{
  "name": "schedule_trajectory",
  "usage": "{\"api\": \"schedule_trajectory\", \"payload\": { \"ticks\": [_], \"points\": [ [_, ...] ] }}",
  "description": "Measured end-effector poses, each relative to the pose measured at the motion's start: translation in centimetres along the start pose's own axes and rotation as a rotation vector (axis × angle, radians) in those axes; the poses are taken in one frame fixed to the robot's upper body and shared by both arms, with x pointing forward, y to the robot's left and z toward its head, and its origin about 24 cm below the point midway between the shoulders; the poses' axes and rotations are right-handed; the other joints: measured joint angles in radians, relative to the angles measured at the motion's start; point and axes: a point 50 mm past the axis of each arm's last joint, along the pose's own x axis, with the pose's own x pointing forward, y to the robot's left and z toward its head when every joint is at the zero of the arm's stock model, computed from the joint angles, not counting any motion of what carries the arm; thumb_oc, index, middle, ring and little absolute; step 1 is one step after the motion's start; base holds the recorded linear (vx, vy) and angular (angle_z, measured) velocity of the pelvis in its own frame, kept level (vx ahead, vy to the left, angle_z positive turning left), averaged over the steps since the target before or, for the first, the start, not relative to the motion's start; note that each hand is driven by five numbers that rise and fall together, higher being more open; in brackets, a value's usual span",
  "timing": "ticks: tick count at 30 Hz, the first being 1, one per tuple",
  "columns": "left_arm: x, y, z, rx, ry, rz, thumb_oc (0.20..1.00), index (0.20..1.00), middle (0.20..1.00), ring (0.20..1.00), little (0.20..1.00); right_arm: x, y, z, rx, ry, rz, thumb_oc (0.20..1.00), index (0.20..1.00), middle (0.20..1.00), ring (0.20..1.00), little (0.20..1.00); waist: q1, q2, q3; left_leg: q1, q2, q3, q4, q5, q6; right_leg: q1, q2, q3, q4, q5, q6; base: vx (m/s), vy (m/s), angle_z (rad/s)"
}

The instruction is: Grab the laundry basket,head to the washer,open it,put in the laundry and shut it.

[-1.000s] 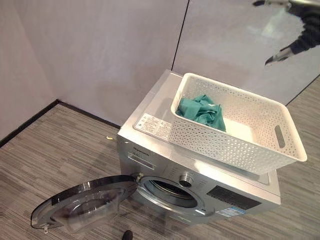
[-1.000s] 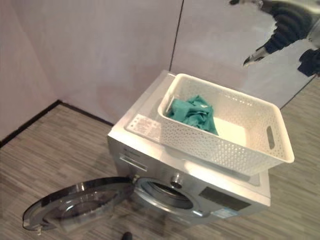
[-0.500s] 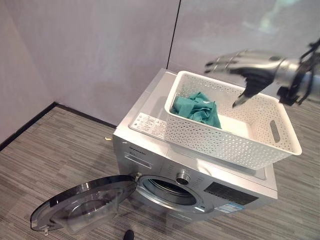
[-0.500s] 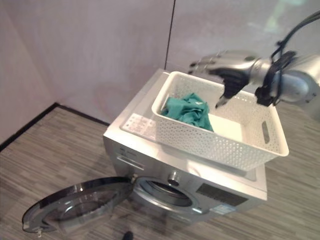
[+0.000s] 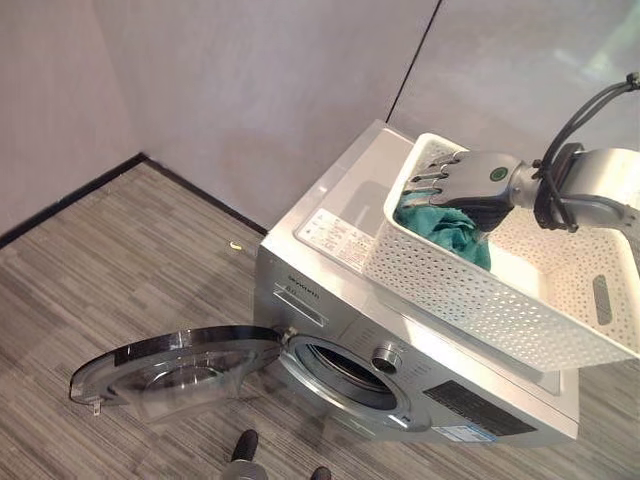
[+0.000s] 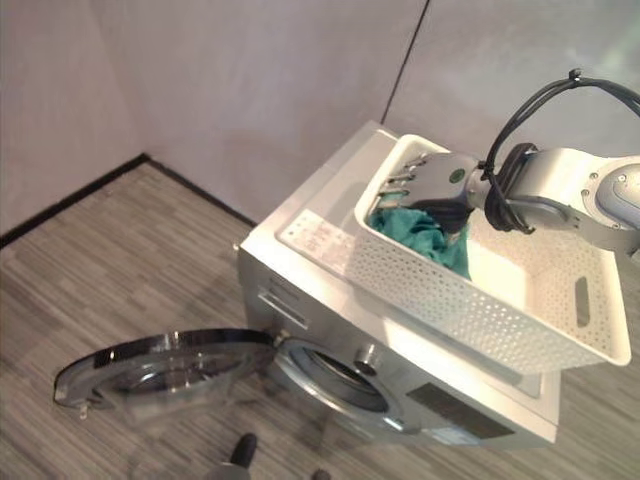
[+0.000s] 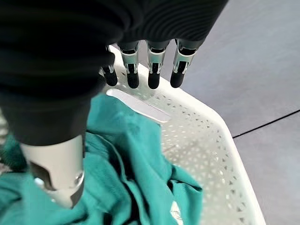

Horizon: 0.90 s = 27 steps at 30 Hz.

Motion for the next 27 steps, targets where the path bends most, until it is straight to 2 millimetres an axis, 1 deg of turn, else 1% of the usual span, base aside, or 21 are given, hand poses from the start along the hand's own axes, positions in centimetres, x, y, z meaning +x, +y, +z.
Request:
{"api": "schedule_trajectory", "payload": {
  "ticks": [1, 2, 3, 7, 8, 9, 10, 12, 15, 16, 18, 20, 24, 27],
  "points": [
    [0.0, -0.1, 0.1, 0.000, -0.005, -0.002, 1.000, 1.000, 1.000, 1.000, 1.000, 0.0, 0.3, -0.2, 0.011, 0.014, 0.003, 1.000, 1.000, 1.000, 1.000, 1.000, 0.001, -0.002, -0.001, 0.001, -0.002, 0.000, 0.000, 0.000, 0.000, 0.001, -0.002, 0.000, -0.001, 0.000, 0.000, 0.00, 0.000, 0.00],
    [0.1, -0.1, 0.3, 0.000, -0.010, -0.003, 1.000, 1.000, 1.000, 1.000, 1.000, 0.0, 0.5, -0.3, 0.017, 0.021, 0.006, 1.000, 1.000, 1.000, 1.000, 1.000, 0.002, 0.008, 0.006, -0.001, -0.003, 0.002, 0.000, 0.000, 0.000, -0.001, -0.003, 0.000, -0.004, 0.000, 0.000, 0.00, 0.000, 0.00],
    [0.1, -0.2, 0.7, 0.000, -0.017, -0.003, 1.000, 1.000, 1.000, 1.000, 1.000, 0.0, 0.6, -0.3, 0.024, 0.025, 0.003, 1.000, 1.000, 1.000, 1.000, 1.000, 0.001, 0.006, 0.008, 0.000, -0.003, 0.003, 0.000, 0.000, 0.000, -0.001, -0.003, 0.000, -0.005, 0.001, 0.001, -0.01, 0.003, -0.04],
    [0.3, -0.6, 2.3, 0.001, -0.061, -0.013, 1.000, 1.000, 1.000, 1.000, 1.000, 0.1, 0.9, -0.1, 0.028, 0.015, 0.012, 1.000, 1.000, 1.000, 1.000, 1.000, 0.000, 0.020, 0.020, -0.017, 0.000, 0.006, 0.000, 0.002, -0.002, -0.019, -0.001, 0.002, 0.000, 0.006, -0.002, 0.00, 0.001, -0.03],
    [0.4, -0.8, 3.0, 0.002, -0.079, -0.018, 1.000, 1.000, 1.000, 1.000, 1.000, 0.2, 1.0, 0.2, 0.008, 0.007, 0.024, 1.000, 1.000, 1.000, 1.000, 1.000, 0.001, 0.018, 0.022, -0.016, 0.002, 0.003, -0.001, 0.003, -0.002, -0.018, 0.002, 0.001, 0.001, 0.005, -0.002, 0.06, -0.008, 0.01],
    [0.4, -0.5, 3.7, 0.022, -0.098, -0.014, 1.000, 1.000, 1.000, 1.000, 1.000, 0.2, 1.2, 0.5, -0.017, -0.008, 0.044, 1.000, 1.000, 1.000, 1.000, 1.000, 0.001, 0.001, 0.031, -0.018, 0.007, 0.002, 0.000, 0.003, -0.002, -0.019, 0.007, 0.000, 0.001, 0.005, -0.002, 0.06, -0.004, 0.05],
    [0.4, -0.3, 4.1, 0.026, -0.107, -0.008, 1.000, 1.000, 1.000, 1.000, 1.000, 0.2, 1.3, 0.6, -0.024, -0.013, 0.051, 1.000, 1.000, 1.000, 1.000, 1.000, -0.002, -0.009, 0.036, -0.019, 0.010, -0.002, -0.001, 0.003, -0.001, -0.020, 0.010, 0.000, 0.001, 0.005, -0.002, 0.00, 0.000, 0.00],
    [0.4, -0.6, 4.1, 0.025, -0.107, -0.013, 1.000, 1.000, 1.000, 1.000, 1.000, 0.2, 1.3, 0.6, -0.034, -0.010, 0.054, 1.000, 1.000, 1.000, 1.000, 1.000, -0.004, -0.017, 0.037, -0.017, 0.007, 0.000, -0.001, 0.003, -0.001, -0.019, 0.007, 0.000, 0.000, 0.005, -0.002, 0.00, 0.009, 0.02],
    [0.4, -0.9, 4.0, 0.029, -0.105, -0.018, 1.000, 1.000, 1.000, 1.000, 1.000, 0.2, 1.5, 0.7, -0.027, -0.014, 0.061, 1.000, 1.000, 1.000, 1.000, 1.000, -0.012, -0.005, 0.044, -0.015, 0.000, 0.009, -0.001, 0.003, -0.001, -0.020, -0.002, 0.006, -0.007, 0.004, -0.001, 0.03, -0.001, -0.07],
    [0.4, -0.8, 4.0, 0.030, -0.105, -0.017, 1.000, 1.000, 1.000, 1.000, 1.000, 0.8, 2.1, 1.8, -0.015, -0.057, 0.092, 1.000, 1.000, 1.000, 1.000, 1.000, -0.011, -0.001, 0.046, -0.015, 0.001, 0.010, 0.000, 0.002, -0.003, -0.021, -0.001, 0.008, -0.007, 0.004, -0.001, 0.02, -0.018, -0.05],
    [0.4, -0.9, 4.0, 0.031, -0.110, -0.020, 1.000, 1.000, 1.000, 1.000, 1.000, 1.0, 2.1, 3.0, -0.013, -0.111, 0.107, 1.000, 1.000, 1.000, 1.000, 1.000, -0.010, 0.005, 0.049, -0.018, 0.002, 0.009, 0.000, 0.003, -0.002, -0.023, 0.001, 0.006, -0.006, 0.005, -0.001, 0.00, 0.000, 0.00],
    [0.4, -0.8, 3.9, 0.032, -0.108, -0.018, 1.000, 1.000, 1.000, 1.000, 1.000, 1.1, 2.1, 3.5, 0.021, -0.135, 0.120, 1.000, 1.000, 1.000, 1.000, 1.000, -0.007, 0.011, 0.048, -0.019, 0.004, 0.010, 0.000, 0.003, -0.001, -0.025, 0.003, 0.009, -0.007, 0.005, -0.002, 0.00, 0.000, 0.00],
    [0.4, -0.8, 3.7, 0.031, -0.103, -0.018, 1.000, 1.000, 1.000, 1.000, 1.000, 1.8, 3.2, 3.5, 0.087, -0.126, 0.124, 1.000, 1.000, 1.000, 1.000, 1.000, -0.003, 0.018, 0.042, -0.021, 0.006, 0.013, 0.000, 0.003, -0.001, -0.031, 0.004, 0.022, -0.006, 0.006, -0.003, 0.00, 0.003, -0.05],
    [0.4, -0.9, 3.7, 0.031, -0.102, -0.021, 1.000, 1.000, 1.000, 1.000, 1.000, 2.0, 3.8, 3.3, 0.124, -0.102, 0.114, 1.000, 1.000, 1.000, 1.000, 1.000, -0.005, 0.028, 0.032, -0.025, 0.006, 0.013, 0.000, 0.003, -0.001, -0.036, 0.005, 0.024, 0.001, 0.008, -0.004, 0.00, 0.002, -0.02]
  ]
}}
